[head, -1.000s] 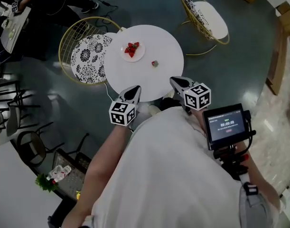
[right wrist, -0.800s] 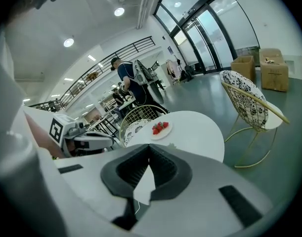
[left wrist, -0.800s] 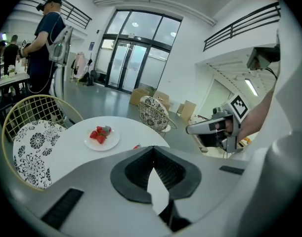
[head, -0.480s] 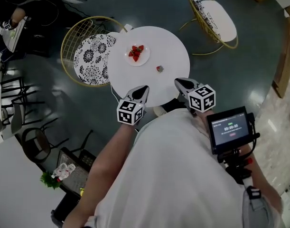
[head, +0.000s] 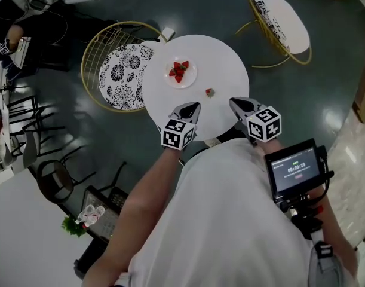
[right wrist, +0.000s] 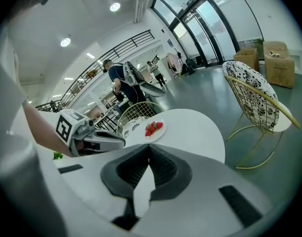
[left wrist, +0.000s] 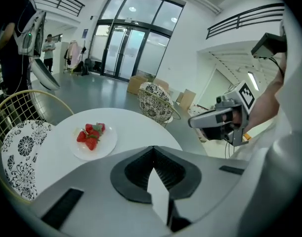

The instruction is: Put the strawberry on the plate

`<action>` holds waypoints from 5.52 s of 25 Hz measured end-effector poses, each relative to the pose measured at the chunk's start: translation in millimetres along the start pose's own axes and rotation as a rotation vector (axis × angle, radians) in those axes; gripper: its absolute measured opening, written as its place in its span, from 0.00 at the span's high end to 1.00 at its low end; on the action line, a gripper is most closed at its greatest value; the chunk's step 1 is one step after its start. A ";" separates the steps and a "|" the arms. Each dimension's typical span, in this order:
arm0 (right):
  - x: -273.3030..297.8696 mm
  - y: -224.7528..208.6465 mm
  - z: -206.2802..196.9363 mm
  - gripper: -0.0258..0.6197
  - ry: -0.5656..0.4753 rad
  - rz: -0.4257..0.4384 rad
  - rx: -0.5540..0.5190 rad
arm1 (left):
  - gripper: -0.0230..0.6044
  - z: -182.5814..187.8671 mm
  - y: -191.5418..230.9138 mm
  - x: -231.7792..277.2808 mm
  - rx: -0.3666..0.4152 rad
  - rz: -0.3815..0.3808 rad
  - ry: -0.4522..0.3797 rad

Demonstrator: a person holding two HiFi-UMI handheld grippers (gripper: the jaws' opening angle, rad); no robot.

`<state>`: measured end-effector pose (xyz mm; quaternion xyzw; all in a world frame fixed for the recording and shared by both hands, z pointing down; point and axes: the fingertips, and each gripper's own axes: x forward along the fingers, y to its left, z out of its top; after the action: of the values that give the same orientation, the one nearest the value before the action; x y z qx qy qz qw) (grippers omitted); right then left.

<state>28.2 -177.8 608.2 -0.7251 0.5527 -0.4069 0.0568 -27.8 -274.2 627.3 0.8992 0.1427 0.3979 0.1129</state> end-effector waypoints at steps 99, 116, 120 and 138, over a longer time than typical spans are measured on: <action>2.8 -42.1 -10.1 0.95 0.105 0.052 0.000 | 0.83 -1.2 122.9 74.5 -0.004 0.319 0.350; -0.1 -48.3 -13.1 0.95 0.100 0.030 0.014 | 0.83 -3.3 131.7 85.3 -0.021 0.342 0.364; -1.0 -48.8 -14.9 0.95 0.100 0.027 0.019 | 0.83 -2.0 130.5 88.6 -0.021 0.332 0.359; 10.1 2.2 -30.8 0.95 0.074 0.037 -0.018 | 0.80 -15.6 117.7 26.4 0.027 0.320 0.224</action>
<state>7.0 -175.8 632.7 -0.6997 0.5713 -0.4274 0.0371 -2.9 -373.5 692.9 0.8619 0.0149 0.5065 0.0193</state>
